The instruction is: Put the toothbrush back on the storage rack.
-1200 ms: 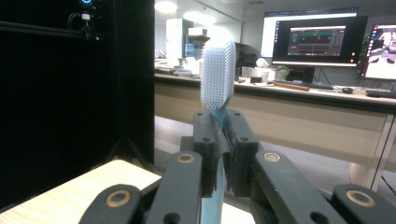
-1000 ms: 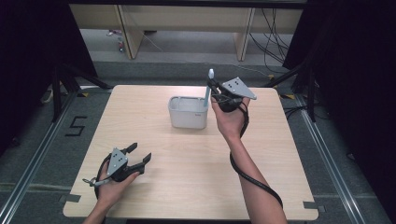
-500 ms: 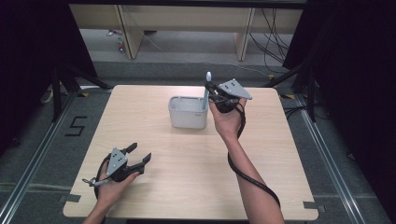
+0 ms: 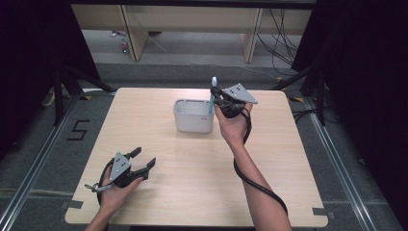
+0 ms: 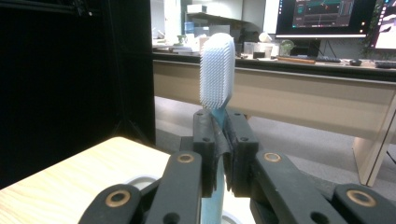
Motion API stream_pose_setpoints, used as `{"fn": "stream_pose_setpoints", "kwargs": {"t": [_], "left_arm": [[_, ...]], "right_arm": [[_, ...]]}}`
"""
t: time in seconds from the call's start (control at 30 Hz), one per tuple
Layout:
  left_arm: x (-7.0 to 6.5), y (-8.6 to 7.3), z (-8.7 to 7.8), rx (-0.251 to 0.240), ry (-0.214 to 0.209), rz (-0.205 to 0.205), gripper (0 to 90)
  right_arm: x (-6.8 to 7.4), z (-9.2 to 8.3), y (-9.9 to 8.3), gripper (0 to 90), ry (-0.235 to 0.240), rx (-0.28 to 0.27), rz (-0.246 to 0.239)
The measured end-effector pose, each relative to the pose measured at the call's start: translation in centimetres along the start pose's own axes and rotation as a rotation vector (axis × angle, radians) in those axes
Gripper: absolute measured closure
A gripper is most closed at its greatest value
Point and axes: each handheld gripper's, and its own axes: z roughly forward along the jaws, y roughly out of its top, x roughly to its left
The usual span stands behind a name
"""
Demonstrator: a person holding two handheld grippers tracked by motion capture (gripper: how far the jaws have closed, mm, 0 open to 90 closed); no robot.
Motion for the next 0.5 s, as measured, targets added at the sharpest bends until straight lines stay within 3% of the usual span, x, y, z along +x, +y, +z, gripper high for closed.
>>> {"fn": "stream_pose_setpoints", "kwargs": {"t": [0.5], "left_arm": [[-0.01,0.0,-0.01,0.0,-0.001,0.0,28.9]], "right_arm": [[-0.07,0.47,-1.18,84.5,-0.005,0.037,-0.001]]}}
